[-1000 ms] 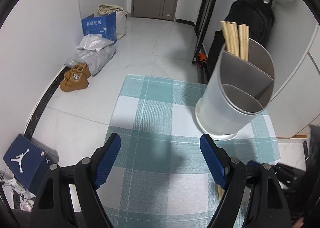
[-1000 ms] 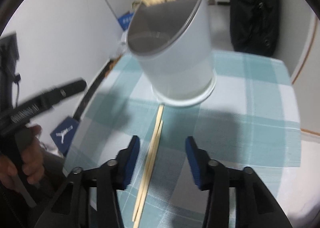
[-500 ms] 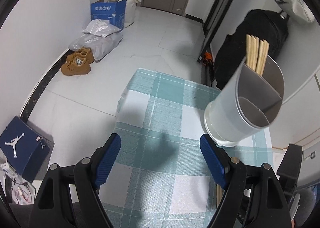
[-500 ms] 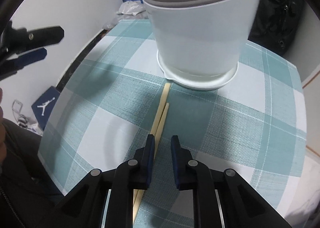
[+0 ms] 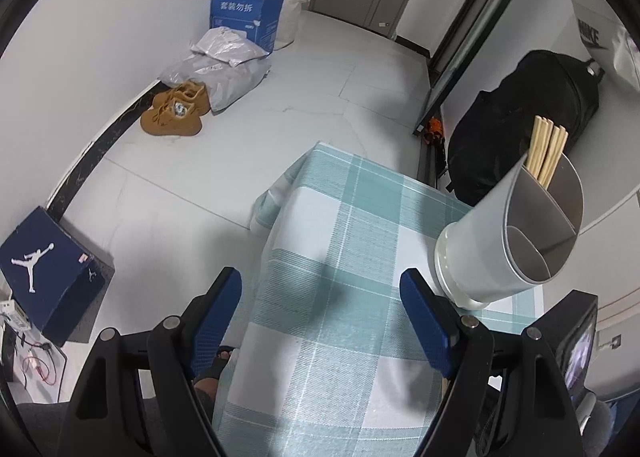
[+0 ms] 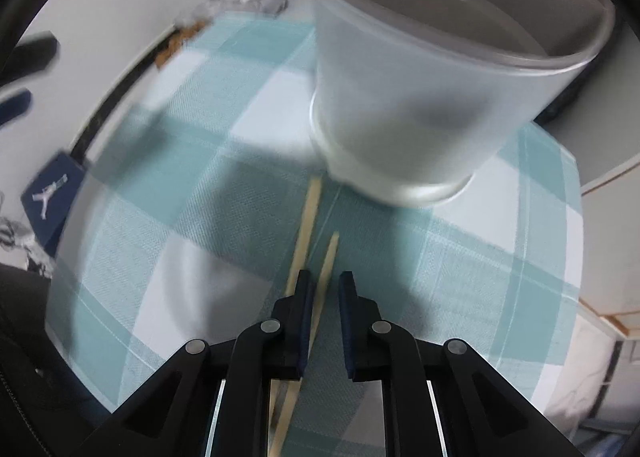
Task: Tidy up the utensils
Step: 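Lower both open tools to the last chopsticks on the cloth, then close the right tool on a chopstick while the left tool grasps the other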
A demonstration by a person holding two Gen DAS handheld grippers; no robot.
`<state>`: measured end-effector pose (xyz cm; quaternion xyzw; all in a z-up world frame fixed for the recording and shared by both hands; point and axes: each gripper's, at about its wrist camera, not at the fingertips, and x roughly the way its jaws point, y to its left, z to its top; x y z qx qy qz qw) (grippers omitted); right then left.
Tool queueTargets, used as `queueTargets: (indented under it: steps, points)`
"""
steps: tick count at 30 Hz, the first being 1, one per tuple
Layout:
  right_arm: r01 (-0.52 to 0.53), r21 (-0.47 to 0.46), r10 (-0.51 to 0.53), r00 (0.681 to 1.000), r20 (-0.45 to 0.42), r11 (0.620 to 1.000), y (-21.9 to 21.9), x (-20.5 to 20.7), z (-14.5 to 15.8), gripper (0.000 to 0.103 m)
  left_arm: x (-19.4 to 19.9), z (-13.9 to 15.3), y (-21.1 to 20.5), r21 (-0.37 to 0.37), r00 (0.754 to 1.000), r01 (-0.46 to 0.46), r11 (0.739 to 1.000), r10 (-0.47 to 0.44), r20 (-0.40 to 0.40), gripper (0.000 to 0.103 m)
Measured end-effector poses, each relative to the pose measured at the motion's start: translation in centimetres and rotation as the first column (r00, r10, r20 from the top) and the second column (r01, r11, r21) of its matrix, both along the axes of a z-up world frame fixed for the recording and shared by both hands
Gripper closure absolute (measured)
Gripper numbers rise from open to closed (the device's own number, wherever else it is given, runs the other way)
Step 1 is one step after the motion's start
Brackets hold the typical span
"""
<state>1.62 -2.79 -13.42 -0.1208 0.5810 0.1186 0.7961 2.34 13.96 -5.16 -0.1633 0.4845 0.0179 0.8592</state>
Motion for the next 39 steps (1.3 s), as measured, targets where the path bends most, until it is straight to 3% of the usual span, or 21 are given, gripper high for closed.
queueTargets:
  steps: [6, 11, 16, 21, 31, 39]
  points:
    - [0.025, 0.012, -0.025, 1.000, -0.004, 1.000, 0.1, 0.8, -0.1, 0.092, 0.0, -0.2, 0.7, -0.009, 1.000, -0.018, 1.000, 0.018, -0.010, 0.025]
    - [0.031, 0.040, -0.032, 0.999, 0.016, 0.999, 0.2, 0.8, -0.1, 0.099, 0.1, -0.8, 0.8, 0.010, 1.000, -0.013, 1.000, 0.013, -0.021, 0.025]
    - [0.054, 0.135, -0.060, 0.997, 0.047, 0.989, -1.2, 0.3, 0.5, 0.099, 0.3, -1.8, 0.4, 0.009, 0.998, 0.014, 1.000, -0.014, -0.057, 0.025]
    - [0.080, 0.270, -0.110, 0.989, 0.099, 0.959, -3.7, -0.7, 3.1, 0.099, 0.4, -2.8, -1.7, 0.004, 0.991, 0.093, 0.996, -0.093, -0.096, 0.025]
    - [0.170, 0.518, -0.249, 0.965, 0.085, 0.838, -11.4, -2.1, 5.5, 0.099, 0.0, -3.8, -8.0, 0.083, 0.958, 0.261, 0.962, -0.248, -0.147, 0.025]
    - [0.262, 0.672, -0.366, 0.930, 0.014, 0.693, -16.9, -2.3, 5.6, 0.099, 0.4, -4.5, -9.3, 0.031, 0.951, 0.268, 0.963, -0.259, -0.166, 0.025]
